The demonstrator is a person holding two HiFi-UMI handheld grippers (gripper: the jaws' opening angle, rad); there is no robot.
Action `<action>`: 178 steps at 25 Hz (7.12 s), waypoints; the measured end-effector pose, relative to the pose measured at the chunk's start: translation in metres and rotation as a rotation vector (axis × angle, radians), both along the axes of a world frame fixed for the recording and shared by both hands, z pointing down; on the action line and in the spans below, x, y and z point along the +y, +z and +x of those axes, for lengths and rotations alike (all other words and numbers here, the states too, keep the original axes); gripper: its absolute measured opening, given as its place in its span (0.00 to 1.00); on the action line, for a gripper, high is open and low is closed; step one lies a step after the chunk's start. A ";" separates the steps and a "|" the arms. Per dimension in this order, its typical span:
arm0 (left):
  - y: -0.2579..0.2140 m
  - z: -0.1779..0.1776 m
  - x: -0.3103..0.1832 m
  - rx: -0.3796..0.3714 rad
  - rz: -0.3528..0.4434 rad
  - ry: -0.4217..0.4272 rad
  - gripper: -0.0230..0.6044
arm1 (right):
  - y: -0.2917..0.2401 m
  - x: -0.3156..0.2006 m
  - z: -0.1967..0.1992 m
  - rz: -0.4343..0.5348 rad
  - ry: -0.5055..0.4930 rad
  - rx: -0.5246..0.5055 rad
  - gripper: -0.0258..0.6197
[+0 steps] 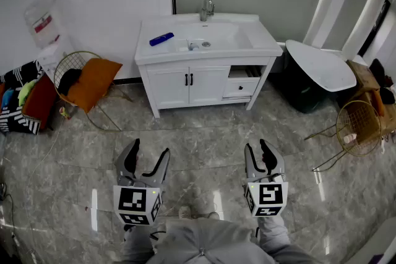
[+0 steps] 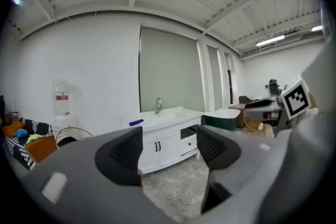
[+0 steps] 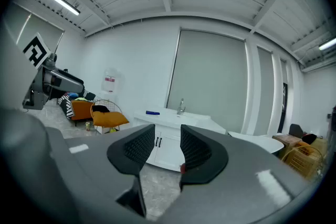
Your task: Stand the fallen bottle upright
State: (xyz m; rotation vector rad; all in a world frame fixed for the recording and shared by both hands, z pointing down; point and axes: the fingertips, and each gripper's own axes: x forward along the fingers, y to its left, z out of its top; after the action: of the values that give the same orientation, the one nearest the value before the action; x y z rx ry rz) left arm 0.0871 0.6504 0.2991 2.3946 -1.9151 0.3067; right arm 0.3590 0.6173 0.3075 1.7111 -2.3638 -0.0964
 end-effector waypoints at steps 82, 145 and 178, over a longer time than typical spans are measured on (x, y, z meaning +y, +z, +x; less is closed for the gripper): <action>0.085 -0.195 -0.669 -0.126 -0.190 0.087 0.60 | 0.037 -0.631 -0.236 -0.127 -0.074 -0.254 0.28; 0.281 -0.185 -0.814 -0.581 -1.191 0.559 0.57 | 0.107 -0.840 -0.222 -0.323 -0.086 -0.318 0.28; 0.183 -0.204 -0.859 -0.121 -0.677 0.162 0.55 | 0.092 -0.823 -0.243 -0.306 -0.163 -0.296 0.28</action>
State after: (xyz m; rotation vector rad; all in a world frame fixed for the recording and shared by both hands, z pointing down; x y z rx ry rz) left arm -0.1168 -0.2084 0.4820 2.0846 -1.3403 0.9511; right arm 0.1164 -0.2055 0.3990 1.4710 -2.5553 0.5004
